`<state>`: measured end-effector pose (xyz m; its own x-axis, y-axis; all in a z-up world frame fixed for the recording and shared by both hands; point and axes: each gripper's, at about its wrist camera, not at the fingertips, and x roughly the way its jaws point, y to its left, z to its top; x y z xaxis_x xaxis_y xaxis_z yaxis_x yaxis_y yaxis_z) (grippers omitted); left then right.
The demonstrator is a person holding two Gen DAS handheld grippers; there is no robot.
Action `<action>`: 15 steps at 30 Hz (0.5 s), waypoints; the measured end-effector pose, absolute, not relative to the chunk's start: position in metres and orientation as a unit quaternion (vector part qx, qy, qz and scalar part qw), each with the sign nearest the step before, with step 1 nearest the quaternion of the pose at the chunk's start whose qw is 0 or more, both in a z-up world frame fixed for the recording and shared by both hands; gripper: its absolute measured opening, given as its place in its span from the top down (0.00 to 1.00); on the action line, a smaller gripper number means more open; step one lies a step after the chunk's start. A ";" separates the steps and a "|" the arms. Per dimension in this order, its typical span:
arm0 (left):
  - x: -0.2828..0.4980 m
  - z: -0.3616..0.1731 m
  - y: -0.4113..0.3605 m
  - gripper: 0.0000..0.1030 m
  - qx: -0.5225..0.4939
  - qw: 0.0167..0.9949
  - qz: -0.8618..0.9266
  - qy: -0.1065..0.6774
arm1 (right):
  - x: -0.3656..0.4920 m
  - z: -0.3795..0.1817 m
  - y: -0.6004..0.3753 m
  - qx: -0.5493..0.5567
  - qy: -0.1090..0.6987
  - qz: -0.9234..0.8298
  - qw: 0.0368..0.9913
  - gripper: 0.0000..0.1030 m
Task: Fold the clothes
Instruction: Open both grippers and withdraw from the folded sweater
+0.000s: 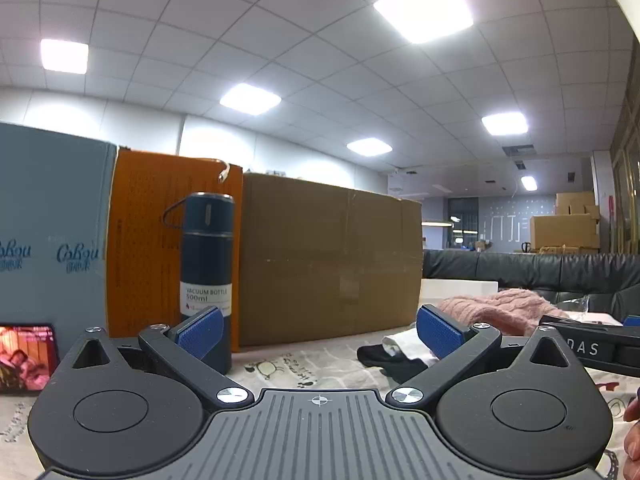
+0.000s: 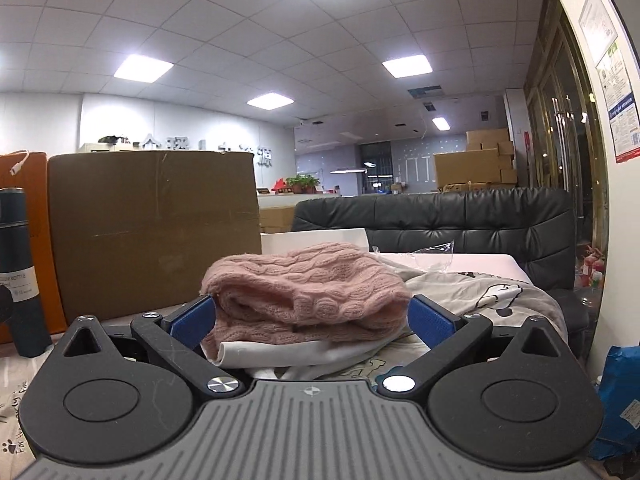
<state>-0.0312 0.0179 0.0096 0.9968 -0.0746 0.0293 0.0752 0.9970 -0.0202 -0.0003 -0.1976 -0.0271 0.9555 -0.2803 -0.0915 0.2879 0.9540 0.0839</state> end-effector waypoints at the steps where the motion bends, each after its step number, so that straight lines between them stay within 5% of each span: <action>1: -0.033 0.010 0.017 0.00 -0.007 0.999 -0.037 -0.017 | 0.001 -0.027 -0.198 0.048 0.042 -0.143 0.988 0.00; 15: -0.040 0.011 0.012 0.00 0.008 0.999 -0.048 -0.025 | 0.013 -0.030 -0.199 0.048 0.065 -0.132 0.988 0.00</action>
